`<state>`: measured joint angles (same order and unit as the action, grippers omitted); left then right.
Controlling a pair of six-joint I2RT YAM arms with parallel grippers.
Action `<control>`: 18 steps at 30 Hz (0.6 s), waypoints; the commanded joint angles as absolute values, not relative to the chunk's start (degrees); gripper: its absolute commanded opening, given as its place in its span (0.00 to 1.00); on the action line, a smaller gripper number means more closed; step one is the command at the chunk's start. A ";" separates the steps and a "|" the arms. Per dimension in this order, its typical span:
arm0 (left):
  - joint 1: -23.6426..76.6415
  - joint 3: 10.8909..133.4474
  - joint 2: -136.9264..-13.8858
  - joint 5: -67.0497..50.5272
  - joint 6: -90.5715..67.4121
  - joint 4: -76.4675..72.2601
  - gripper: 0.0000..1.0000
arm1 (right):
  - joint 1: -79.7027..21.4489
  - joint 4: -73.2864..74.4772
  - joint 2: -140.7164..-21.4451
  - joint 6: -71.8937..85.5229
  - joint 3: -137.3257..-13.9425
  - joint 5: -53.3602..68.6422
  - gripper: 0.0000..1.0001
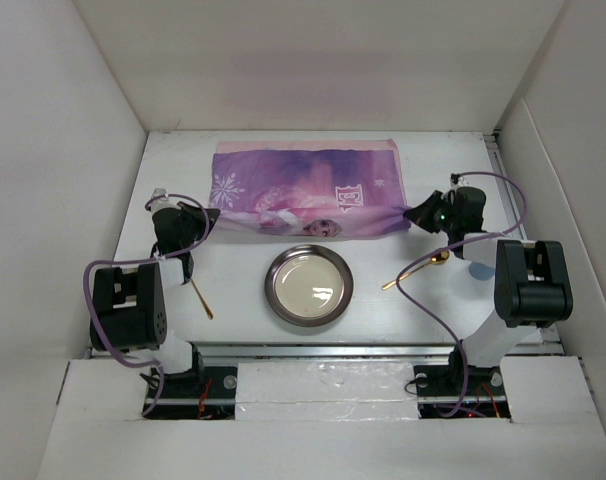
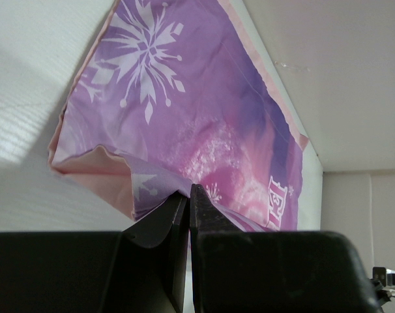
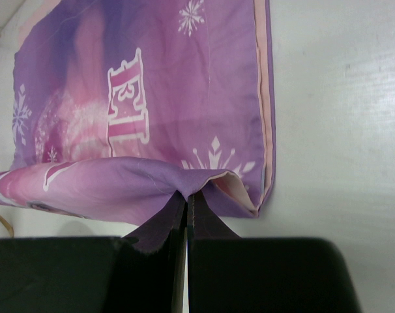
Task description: Set the dinner table for one person
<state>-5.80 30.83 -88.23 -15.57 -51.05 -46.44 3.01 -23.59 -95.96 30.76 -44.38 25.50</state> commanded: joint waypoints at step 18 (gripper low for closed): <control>-3.16 20.90 -49.30 2.55 -50.37 -35.60 0.48 | 1.76 -16.09 -69.15 29.62 -33.47 7.48 0.38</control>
